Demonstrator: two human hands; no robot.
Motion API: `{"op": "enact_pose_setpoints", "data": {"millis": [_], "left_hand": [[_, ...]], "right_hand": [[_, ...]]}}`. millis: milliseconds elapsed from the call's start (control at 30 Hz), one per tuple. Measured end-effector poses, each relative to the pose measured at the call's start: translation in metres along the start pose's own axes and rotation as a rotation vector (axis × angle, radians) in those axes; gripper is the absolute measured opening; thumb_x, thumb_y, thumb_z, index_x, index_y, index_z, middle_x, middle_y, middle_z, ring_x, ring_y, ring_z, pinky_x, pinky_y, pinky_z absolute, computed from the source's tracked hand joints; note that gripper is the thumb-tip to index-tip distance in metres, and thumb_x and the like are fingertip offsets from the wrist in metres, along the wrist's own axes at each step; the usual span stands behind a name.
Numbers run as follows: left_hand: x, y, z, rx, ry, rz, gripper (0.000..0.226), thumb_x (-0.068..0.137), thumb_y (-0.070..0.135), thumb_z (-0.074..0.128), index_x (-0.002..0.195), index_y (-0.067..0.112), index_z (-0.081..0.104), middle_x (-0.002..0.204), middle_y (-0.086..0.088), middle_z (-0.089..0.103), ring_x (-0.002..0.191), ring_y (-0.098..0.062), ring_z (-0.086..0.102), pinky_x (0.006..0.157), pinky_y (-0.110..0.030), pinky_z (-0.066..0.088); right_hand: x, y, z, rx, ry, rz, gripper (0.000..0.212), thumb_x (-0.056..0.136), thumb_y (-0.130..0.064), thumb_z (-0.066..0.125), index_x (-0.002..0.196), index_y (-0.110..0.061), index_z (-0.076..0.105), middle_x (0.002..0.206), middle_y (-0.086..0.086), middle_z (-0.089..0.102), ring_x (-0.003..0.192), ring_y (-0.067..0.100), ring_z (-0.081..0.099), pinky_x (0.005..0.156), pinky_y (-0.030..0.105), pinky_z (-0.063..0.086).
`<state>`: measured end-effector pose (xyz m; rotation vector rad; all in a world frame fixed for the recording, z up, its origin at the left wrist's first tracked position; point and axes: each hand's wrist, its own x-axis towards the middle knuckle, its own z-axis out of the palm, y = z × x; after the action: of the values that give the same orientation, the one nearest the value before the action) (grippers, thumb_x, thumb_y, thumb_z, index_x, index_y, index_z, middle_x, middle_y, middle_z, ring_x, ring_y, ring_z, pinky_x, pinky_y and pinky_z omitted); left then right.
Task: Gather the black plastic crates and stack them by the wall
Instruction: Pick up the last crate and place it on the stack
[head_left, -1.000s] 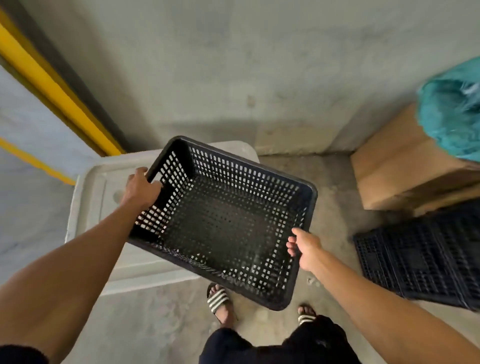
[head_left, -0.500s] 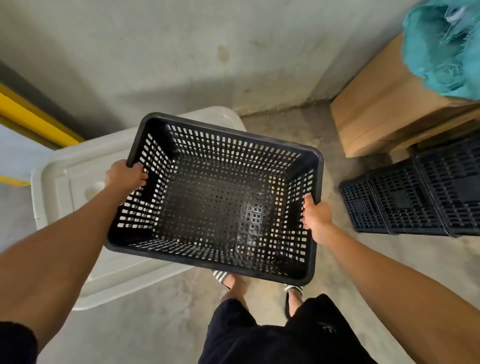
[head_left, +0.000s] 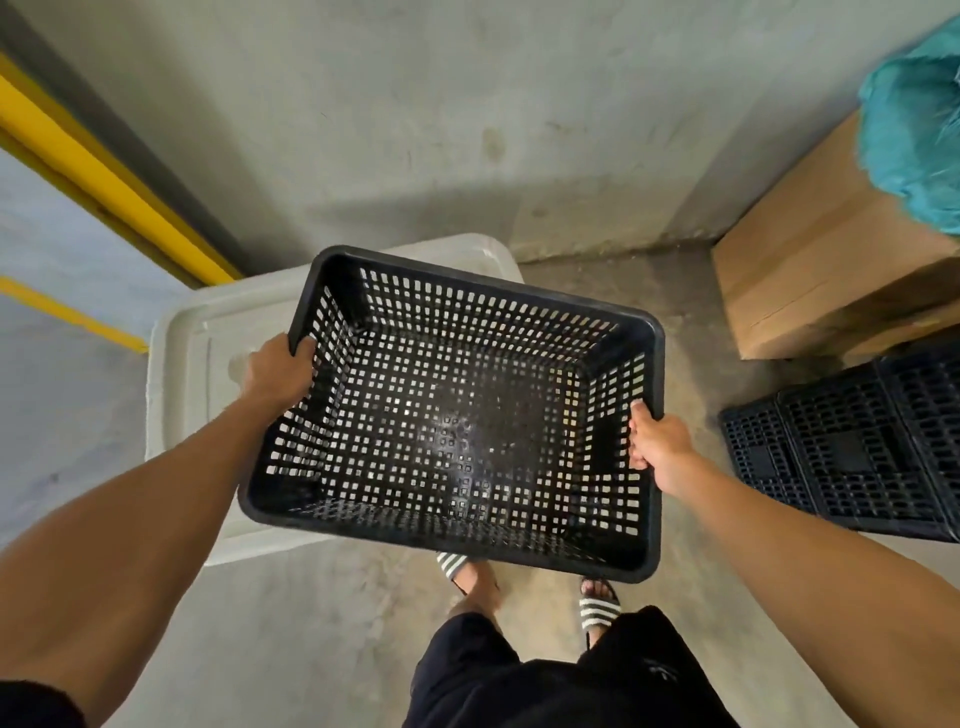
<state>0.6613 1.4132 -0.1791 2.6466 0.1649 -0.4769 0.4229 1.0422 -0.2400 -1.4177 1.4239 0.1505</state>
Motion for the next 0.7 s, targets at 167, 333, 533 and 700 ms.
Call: {"op": "enact_pose_setpoints", "data": {"millis": [167,333,533,700], "left_hand": [[-0.079,0.011,0.002,-0.079,0.114,-0.09,0.045,0.103,0.031,0.04,0.121,-0.006,0.058,0.112,-0.028,0.063,0.094,-0.036,0.055,0.08,-0.041,0.042],[-0.164,0.015,0.018,-0.116,0.211,-0.189,0.046,0.103,0.029,0.041,0.116,-0.011,0.057,0.105,-0.029,0.061,0.098,-0.043,0.057,0.078,-0.044,0.042],[-0.241,0.038,0.038,-0.151,0.214,-0.266,0.049,0.101,0.032,0.044,0.114,-0.013,0.059,0.112,-0.035,0.063,0.103,-0.049,0.06,0.086,-0.05,0.049],[-0.281,0.063,0.039,-0.209,0.195,-0.25,0.051,0.098,0.034,0.043,0.107,-0.013,0.062,0.075,-0.022,0.061,0.067,-0.036,0.06,0.064,-0.041,0.051]], "right_hand": [[0.008,-0.006,-0.036,-0.063,-0.12,-0.069,0.034,0.099,-0.038,0.049,0.075,-0.013,0.051,0.062,0.004,0.046,0.045,0.018,0.04,0.04,0.029,0.032],[0.01,-0.017,-0.089,-0.167,-0.21,-0.222,0.031,0.099,-0.034,0.046,0.072,-0.016,0.047,0.062,0.003,0.048,0.046,0.016,0.042,0.04,0.029,0.033],[-0.005,-0.042,-0.169,-0.274,-0.235,-0.339,0.027,0.098,-0.019,0.047,0.075,-0.006,0.054,0.06,0.006,0.049,0.043,0.015,0.038,0.035,0.025,0.03],[-0.025,-0.046,-0.232,-0.29,-0.254,-0.383,0.026,0.099,-0.013,0.045,0.075,-0.004,0.053,0.06,0.006,0.045,0.043,0.015,0.037,0.031,0.021,0.029]]}}
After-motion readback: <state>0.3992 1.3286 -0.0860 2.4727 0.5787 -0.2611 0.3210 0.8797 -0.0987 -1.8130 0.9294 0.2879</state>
